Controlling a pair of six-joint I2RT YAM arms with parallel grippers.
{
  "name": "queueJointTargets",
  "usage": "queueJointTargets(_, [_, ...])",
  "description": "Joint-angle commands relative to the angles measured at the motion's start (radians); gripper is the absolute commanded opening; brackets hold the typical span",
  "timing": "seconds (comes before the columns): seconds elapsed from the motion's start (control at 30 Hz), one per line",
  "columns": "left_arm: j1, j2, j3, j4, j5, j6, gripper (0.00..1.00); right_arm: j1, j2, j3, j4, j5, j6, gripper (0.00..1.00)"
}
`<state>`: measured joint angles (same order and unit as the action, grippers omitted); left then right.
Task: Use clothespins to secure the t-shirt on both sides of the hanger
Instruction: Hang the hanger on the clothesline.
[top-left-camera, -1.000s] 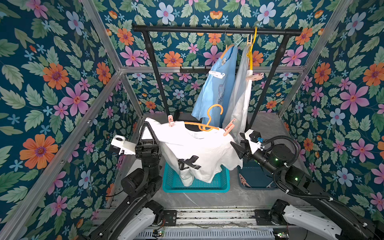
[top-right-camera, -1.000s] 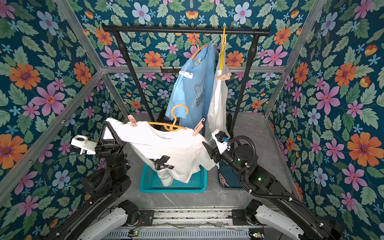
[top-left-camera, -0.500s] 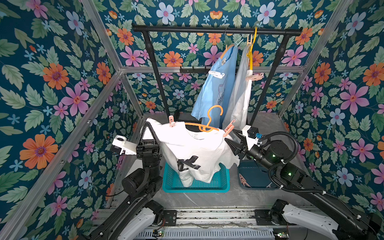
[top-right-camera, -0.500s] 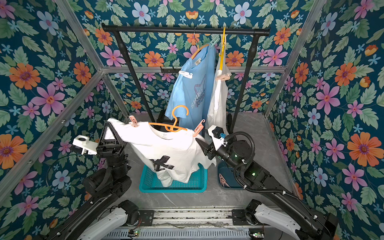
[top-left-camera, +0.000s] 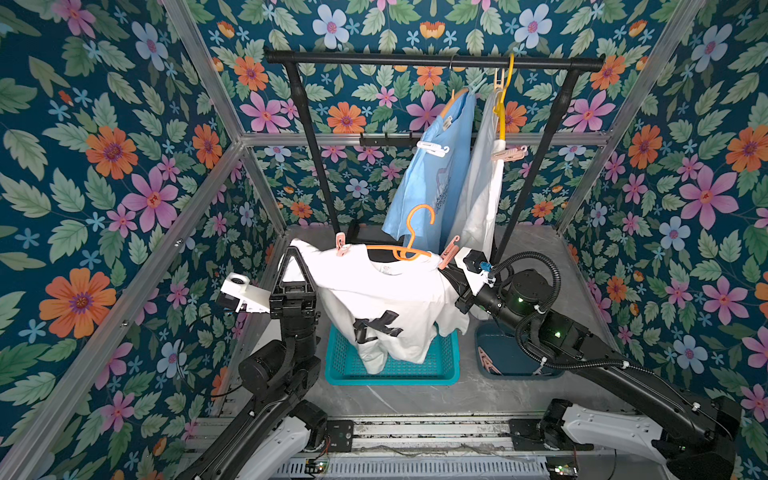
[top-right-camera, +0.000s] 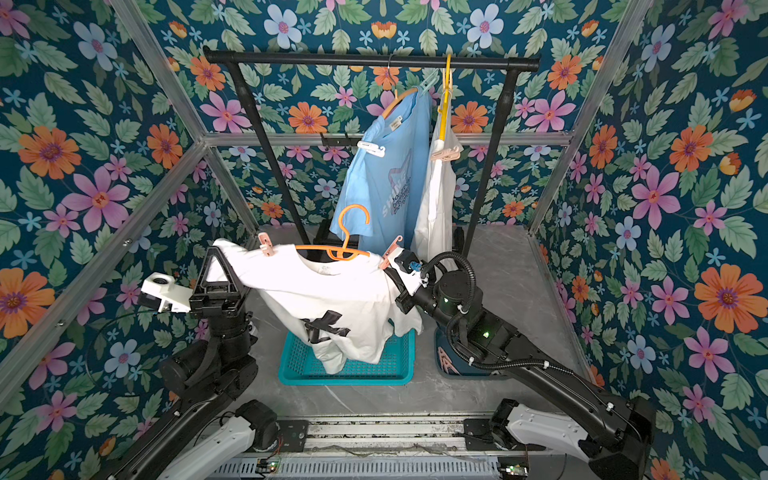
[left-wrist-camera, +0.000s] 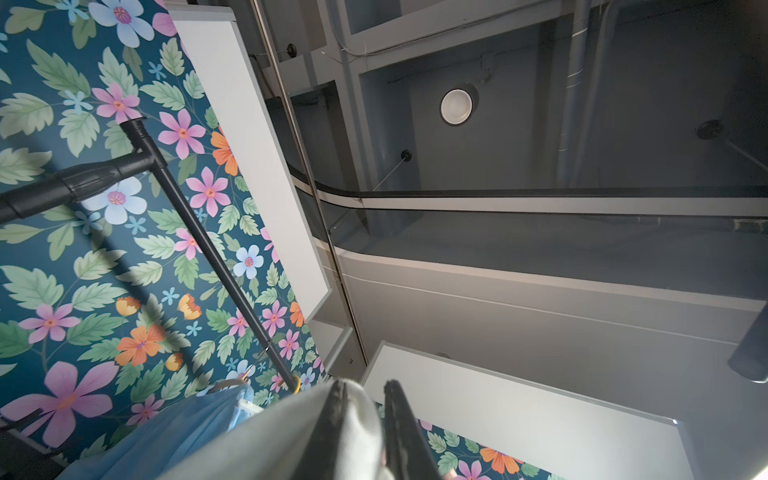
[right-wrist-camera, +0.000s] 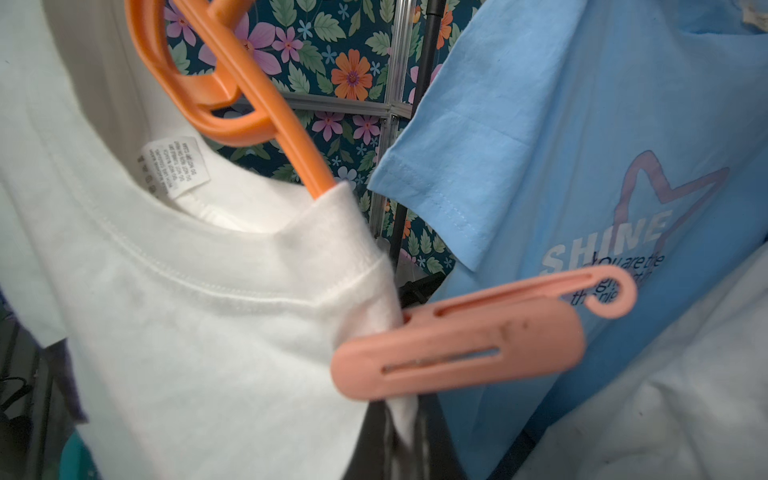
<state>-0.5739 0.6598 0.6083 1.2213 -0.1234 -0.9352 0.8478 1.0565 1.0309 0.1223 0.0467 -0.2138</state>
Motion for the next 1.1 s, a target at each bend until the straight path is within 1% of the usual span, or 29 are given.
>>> queueJointTargets(0.0, [-0.001,-0.084,-0.005,-0.282,0.053,0.001,0.39,0.000,-0.017,0.022,0.168,0.102,0.031,0.00])
queueJointTargets(0.03, [-0.001,-0.113,-0.005,-0.366,0.068,0.023,0.53,-0.001,-0.022,0.026,0.175,0.106,0.017,0.00])
queueJointTargets(0.07, [-0.001,-0.146,0.000,-0.465,0.090,0.051,0.65,-0.001,-0.027,0.032,0.178,0.108,0.003,0.00])
queueJointTargets(0.13, [-0.001,-0.198,0.029,-0.664,0.128,0.103,0.81,-0.002,-0.035,0.049,0.176,0.101,-0.028,0.00])
queueJointTargets(0.17, [-0.001,-0.218,0.052,-0.771,0.161,0.147,0.92,-0.001,-0.036,0.060,0.174,0.102,-0.044,0.00])
queueJointTargets(0.2, [-0.001,-0.231,0.084,-0.867,0.184,0.186,0.99,-0.001,-0.036,0.067,0.177,0.100,-0.060,0.00])
queueJointTargets(0.27, [-0.001,-0.252,0.163,-1.081,0.230,0.275,1.00,-0.001,-0.037,0.094,0.161,0.073,-0.107,0.00])
queueJointTargets(0.37, [-0.001,-0.275,0.295,-1.284,0.350,0.451,1.00,-0.001,-0.037,0.128,0.112,0.065,-0.185,0.00])
queueJointTargets(0.43, [-0.001,-0.264,0.391,-1.362,0.452,0.549,0.99,-0.001,-0.039,0.139,0.082,0.074,-0.254,0.00])
queueJointTargets(0.5, [-0.001,-0.212,0.504,-1.456,0.553,0.625,0.98,-0.001,-0.042,0.150,0.040,0.091,-0.326,0.00])
queueJointTargets(0.6, [-0.001,-0.100,0.655,-1.592,0.718,0.720,0.96,-0.002,-0.070,0.141,0.003,0.128,-0.430,0.00])
queueJointTargets(0.63, [-0.001,-0.067,0.696,-1.624,0.764,0.752,0.95,-0.002,-0.082,0.134,-0.008,0.144,-0.471,0.00])
queueJointTargets(0.67, [-0.001,-0.045,0.728,-1.642,0.786,0.768,0.95,-0.001,-0.097,0.129,-0.023,0.156,-0.503,0.00])
queueJointTargets(0.7, [-0.001,-0.025,0.759,-1.670,0.799,0.791,0.96,-0.001,-0.109,0.126,-0.035,0.165,-0.524,0.00])
queueJointTargets(0.73, [-0.001,-0.003,0.802,-1.716,0.813,0.849,0.95,-0.001,-0.121,0.119,-0.041,0.184,-0.556,0.00])
queueJointTargets(0.8, [-0.001,0.021,0.871,-1.771,0.795,0.908,0.96,-0.002,-0.143,0.099,-0.028,0.219,-0.615,0.00])
queueJointTargets(0.83, [-0.001,0.027,0.893,-1.780,0.785,0.931,0.96,-0.001,-0.154,0.087,-0.015,0.238,-0.644,0.00])
queueJointTargets(0.93, [-0.001,0.033,0.921,-1.783,0.819,0.972,0.96,-0.002,-0.190,0.062,0.007,0.260,-0.697,0.00])
queueJointTargets(0.97, [-0.001,0.044,0.946,-1.831,0.817,1.000,0.96,-0.002,-0.206,0.048,0.034,0.262,-0.710,0.00])
queueJointTargets(1.0, [-0.001,0.056,0.975,-1.883,0.800,1.029,0.96,0.000,-0.222,0.036,0.055,0.263,-0.720,0.00])
queueJointTargets(1.07, [-0.001,0.087,1.021,-1.981,0.700,1.055,0.97,-0.001,-0.253,0.020,0.075,0.268,-0.750,0.00])
